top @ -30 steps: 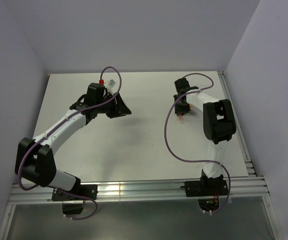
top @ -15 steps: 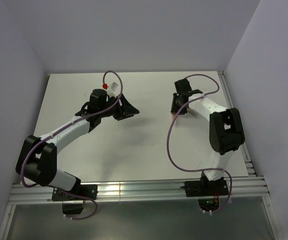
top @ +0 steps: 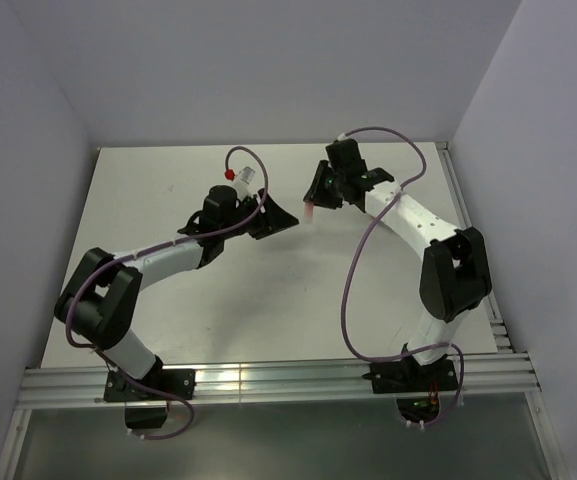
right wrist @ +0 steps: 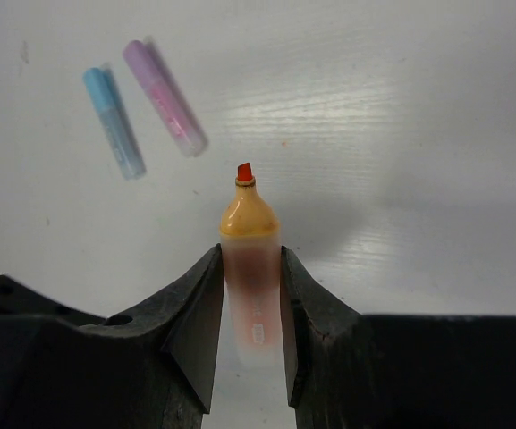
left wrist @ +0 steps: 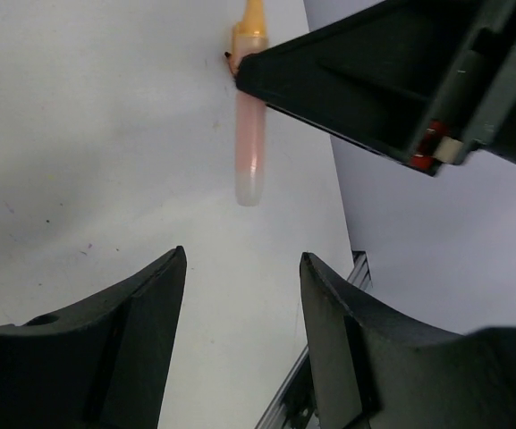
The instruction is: Insert the pens into the pen caps
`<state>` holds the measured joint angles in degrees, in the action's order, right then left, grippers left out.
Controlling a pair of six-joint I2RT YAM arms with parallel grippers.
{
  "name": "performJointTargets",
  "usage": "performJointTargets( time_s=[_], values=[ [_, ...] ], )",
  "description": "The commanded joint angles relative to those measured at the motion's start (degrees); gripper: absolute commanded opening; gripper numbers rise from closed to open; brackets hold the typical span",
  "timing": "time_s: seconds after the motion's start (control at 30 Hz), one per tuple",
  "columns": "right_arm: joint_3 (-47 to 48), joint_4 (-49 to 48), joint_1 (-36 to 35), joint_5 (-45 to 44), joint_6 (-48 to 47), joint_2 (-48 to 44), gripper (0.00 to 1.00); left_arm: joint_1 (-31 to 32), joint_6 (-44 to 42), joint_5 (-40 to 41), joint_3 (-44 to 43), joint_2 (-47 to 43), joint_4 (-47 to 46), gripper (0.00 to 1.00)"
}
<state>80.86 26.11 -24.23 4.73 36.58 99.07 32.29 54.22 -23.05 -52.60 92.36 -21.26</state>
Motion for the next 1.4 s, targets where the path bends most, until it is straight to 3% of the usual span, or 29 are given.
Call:
performJointTargets(
  time_s=[0.0, 0.9, 1.37],
  values=[
    [3.5, -0.9, -1.1, 1.2, 2.3, -0.4, 0.0, 0.1, -2.1, 2.4, -1.1, 1.2, -3.8, 0.59],
    [6.1, 1.9, -5.6, 2.5, 3.1, -0.2, 0.0, 0.2, -1.4, 0.1, -1.6, 6.0, -11.6, 0.58],
    [6.4, 1.8, -7.4, 2.1, 3.2, 1.1, 0.0, 0.3, -0.7, -0.4, -2.0, 6.6, -12.3, 0.45]
  ],
)
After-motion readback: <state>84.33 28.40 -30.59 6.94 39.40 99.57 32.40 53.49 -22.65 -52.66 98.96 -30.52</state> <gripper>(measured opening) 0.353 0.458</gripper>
